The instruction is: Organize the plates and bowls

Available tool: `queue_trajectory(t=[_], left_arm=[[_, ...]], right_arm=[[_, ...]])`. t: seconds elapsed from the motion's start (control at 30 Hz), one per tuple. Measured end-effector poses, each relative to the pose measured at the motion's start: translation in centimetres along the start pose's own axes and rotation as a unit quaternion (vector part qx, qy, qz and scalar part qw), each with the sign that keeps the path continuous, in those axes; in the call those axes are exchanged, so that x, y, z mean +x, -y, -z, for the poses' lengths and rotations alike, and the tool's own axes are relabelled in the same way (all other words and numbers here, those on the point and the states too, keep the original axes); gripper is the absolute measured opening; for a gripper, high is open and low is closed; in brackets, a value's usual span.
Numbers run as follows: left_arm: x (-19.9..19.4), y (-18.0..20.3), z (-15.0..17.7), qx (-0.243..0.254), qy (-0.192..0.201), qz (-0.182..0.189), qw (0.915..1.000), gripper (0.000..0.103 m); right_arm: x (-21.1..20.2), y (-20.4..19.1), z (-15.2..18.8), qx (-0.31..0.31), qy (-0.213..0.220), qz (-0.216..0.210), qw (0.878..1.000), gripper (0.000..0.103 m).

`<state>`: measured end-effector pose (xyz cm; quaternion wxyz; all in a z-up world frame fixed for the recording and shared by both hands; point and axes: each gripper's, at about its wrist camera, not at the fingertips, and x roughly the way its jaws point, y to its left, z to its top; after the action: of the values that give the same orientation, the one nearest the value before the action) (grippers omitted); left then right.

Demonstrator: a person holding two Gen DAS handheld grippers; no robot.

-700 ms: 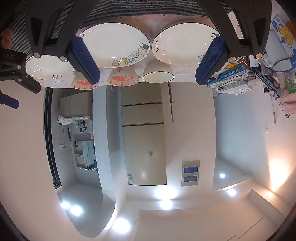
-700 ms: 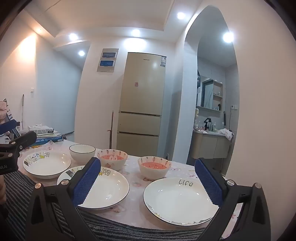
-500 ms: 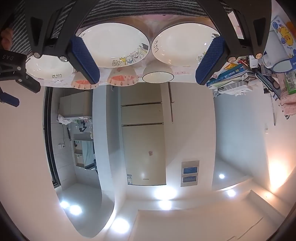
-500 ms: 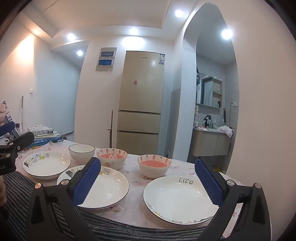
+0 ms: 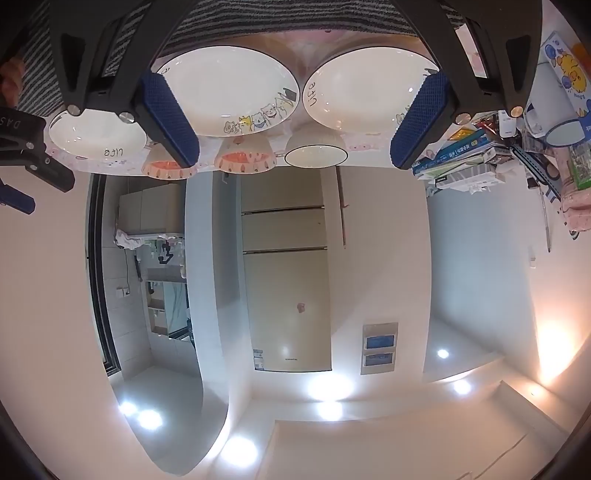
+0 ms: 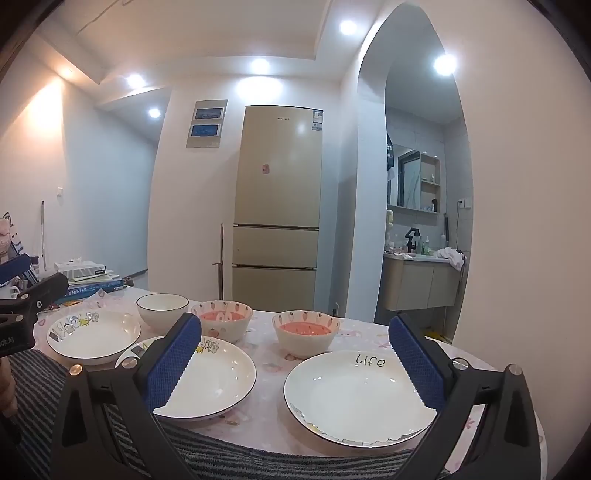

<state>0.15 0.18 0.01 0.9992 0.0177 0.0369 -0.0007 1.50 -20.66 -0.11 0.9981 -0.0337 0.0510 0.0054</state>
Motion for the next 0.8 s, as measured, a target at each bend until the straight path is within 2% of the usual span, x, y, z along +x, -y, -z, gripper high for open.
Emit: queue_trajectory(t=[0.8], left_arm=[[0.24, -0.06, 0.17, -0.006, 0.000, -0.002, 1.0000, 0.103]], right_arm=[[-0.08, 0.10, 0.14, 0.002, -0.001, -0.001, 1.000, 0.103]])
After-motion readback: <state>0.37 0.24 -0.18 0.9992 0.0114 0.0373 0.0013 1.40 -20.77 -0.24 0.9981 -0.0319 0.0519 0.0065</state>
